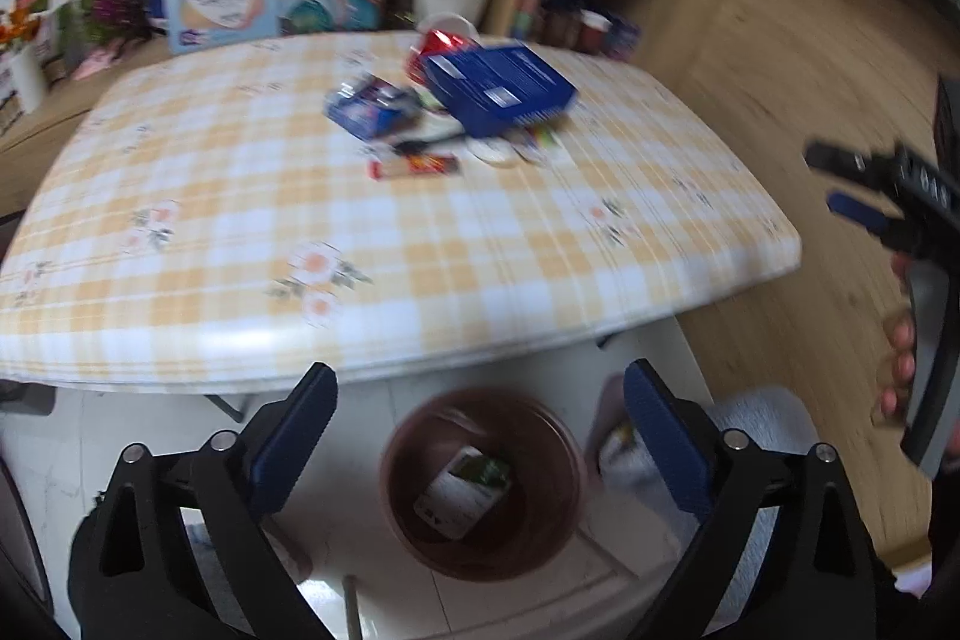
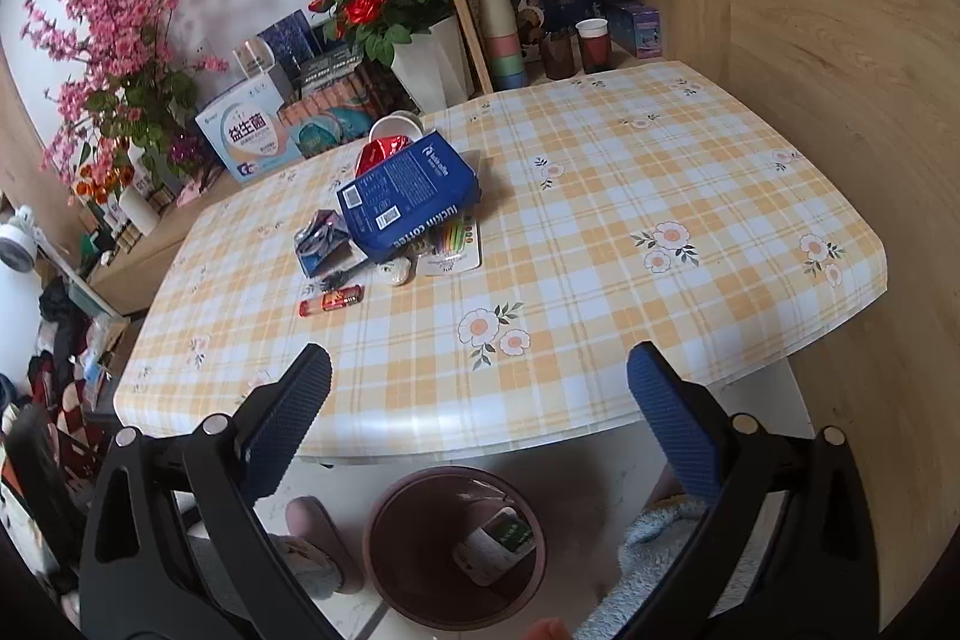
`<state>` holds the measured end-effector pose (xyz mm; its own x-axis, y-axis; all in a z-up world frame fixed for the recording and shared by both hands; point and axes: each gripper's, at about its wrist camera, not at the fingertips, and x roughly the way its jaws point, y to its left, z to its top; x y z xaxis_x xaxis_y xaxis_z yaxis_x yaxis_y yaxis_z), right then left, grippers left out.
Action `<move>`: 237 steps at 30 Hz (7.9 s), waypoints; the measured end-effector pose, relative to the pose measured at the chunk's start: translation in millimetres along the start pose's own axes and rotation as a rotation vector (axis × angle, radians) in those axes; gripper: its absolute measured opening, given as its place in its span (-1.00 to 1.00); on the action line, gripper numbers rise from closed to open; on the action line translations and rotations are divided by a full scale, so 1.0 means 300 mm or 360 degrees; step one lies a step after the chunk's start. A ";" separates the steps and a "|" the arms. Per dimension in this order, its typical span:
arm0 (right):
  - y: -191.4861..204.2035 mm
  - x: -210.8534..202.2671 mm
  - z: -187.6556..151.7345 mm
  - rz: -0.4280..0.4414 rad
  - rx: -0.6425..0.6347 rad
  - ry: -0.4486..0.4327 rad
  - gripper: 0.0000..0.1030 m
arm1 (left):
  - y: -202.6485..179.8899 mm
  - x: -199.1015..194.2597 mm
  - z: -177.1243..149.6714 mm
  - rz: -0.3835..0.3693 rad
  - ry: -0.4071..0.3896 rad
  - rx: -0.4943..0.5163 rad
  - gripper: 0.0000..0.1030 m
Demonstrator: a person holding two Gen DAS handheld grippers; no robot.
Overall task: Collect trash
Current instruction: 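Open the right tool over the bin while the left tool drops the green packet in, then grasp the blue luckin coffee box with the right tool and lift it, then hold the blue box raised with the right tool while the left tool approaches the red lighter, then grasp the red lighter with the left tool, then carry the red lighter toward the bin with the left tool while the right tool carries the box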
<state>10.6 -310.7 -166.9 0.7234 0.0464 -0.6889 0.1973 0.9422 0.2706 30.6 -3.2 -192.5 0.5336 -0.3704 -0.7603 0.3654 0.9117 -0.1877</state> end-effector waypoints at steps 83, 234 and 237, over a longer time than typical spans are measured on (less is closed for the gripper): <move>0.079 0.879 0.378 0.0781 0.0698 0.0003 -0.65 | 0.291 0.366 0.421 0.0322 -0.0209 -0.0049 0.88; 0.100 0.308 0.177 0.0313 -0.0049 0.0202 -0.68 | -0.031 0.099 0.358 -0.0223 -0.0127 0.0116 -0.57; 0.126 0.261 0.129 0.0341 -0.0077 0.0218 -0.68 | -0.026 0.021 0.313 -0.0200 -0.0162 0.0072 -0.57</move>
<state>100.2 -284.3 -184.6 0.6481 0.2882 -0.7049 0.0150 0.9206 0.3902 102.7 -29.5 -137.4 0.5550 -0.4993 -0.6654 0.4667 0.8490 -0.2477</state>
